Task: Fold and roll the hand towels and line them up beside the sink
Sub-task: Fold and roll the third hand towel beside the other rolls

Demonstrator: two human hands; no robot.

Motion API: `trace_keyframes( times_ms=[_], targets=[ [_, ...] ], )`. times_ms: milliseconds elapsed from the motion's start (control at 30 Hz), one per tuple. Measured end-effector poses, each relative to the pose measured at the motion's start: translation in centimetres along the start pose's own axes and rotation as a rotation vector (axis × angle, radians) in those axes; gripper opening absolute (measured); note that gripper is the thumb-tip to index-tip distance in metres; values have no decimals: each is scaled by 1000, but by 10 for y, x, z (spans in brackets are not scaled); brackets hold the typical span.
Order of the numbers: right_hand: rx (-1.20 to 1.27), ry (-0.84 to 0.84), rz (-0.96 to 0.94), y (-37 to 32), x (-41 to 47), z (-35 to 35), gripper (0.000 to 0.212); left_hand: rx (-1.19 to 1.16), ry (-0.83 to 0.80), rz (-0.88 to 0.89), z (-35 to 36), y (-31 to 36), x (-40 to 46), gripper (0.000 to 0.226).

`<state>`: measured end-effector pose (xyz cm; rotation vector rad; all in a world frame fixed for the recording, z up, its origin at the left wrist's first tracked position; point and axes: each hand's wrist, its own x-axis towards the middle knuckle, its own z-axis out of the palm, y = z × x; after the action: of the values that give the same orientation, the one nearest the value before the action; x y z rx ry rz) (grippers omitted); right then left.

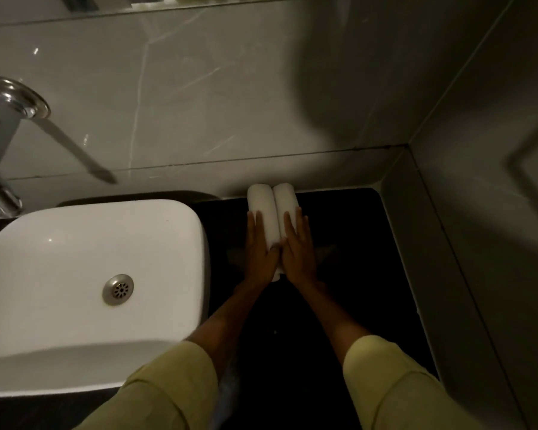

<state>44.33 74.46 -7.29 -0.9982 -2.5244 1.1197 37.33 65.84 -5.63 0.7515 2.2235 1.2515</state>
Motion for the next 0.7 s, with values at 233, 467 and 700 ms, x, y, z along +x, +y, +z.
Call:
trace_keyframes(
  times_ms=[233, 467, 700],
  targets=[
    [6, -38, 53, -5, -2, -5, 70, 4, -84, -45, -7, 4, 4, 78],
    [-342, -109, 8, -31, -24, -34, 67, 354, -1, 72, -41, 29, -28, 65],
    [-340, -57, -295, -146, -105, -40, 63, 564, 213, 131, -141, 60, -132, 64]
  ],
)
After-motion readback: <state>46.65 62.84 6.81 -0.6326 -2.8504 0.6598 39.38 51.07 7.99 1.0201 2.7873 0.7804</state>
